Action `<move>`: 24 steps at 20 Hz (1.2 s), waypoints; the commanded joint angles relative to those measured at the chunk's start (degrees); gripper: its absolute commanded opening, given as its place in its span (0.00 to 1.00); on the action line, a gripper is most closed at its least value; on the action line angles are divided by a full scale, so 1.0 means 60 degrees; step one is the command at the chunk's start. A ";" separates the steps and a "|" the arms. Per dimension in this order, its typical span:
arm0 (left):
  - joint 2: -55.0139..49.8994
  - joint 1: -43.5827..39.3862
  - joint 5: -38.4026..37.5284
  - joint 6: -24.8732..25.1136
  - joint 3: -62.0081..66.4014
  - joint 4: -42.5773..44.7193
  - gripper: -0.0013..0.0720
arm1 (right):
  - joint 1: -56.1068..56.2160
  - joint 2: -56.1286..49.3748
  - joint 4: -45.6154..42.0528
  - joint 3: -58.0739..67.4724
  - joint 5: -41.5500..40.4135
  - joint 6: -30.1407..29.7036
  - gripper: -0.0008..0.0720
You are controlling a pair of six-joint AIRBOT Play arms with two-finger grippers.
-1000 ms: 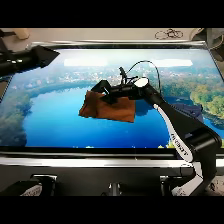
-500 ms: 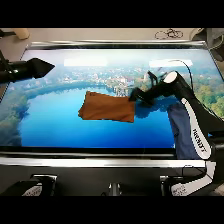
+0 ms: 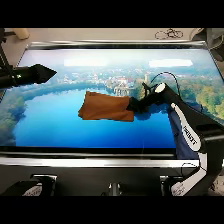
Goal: Fold the shirts.
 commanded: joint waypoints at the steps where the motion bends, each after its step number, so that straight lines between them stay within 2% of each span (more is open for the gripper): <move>1: 0.0022 0.0007 -0.0069 0.0011 -0.0011 0.0015 0.06 | -0.0342 -0.0011 0.1042 0.0761 -0.0204 -0.0576 0.05; 4: 0.0018 0.0007 -0.0069 0.0076 -0.0015 0.0051 0.06 | -0.1643 0.0448 0.0885 0.2200 0.1217 -0.0477 0.04; 7: -0.0004 0.0007 -0.0069 0.0076 -0.0025 0.0160 0.06 | -0.3370 0.1239 -0.0168 0.2940 0.2339 0.0681 0.04; 10: -0.0022 0.0007 -0.0073 0.0076 -0.0040 0.0160 0.06 | -0.4881 0.1960 -0.1188 0.2940 0.3184 0.1300 0.04; 15: -0.0022 0.0007 -0.0076 0.0270 -0.0040 0.0157 0.06 | -0.6841 0.3220 -0.1198 0.2940 0.3271 0.2022 0.04; 18: -0.0022 0.0007 -0.0080 0.0302 -0.0040 0.0160 0.06 | -0.7646 0.3920 -0.1202 0.2940 0.3523 0.2605 0.04; 21: -0.0022 0.0007 -0.0080 0.0514 -0.0040 0.0157 0.06 | -0.8011 0.4503 -0.1362 0.2940 0.4455 0.2991 0.04; 24: -0.0022 0.0007 -0.0076 0.0550 -0.0040 0.0153 0.06 | -0.7992 0.4772 -0.2728 0.2936 0.5916 0.3497 0.04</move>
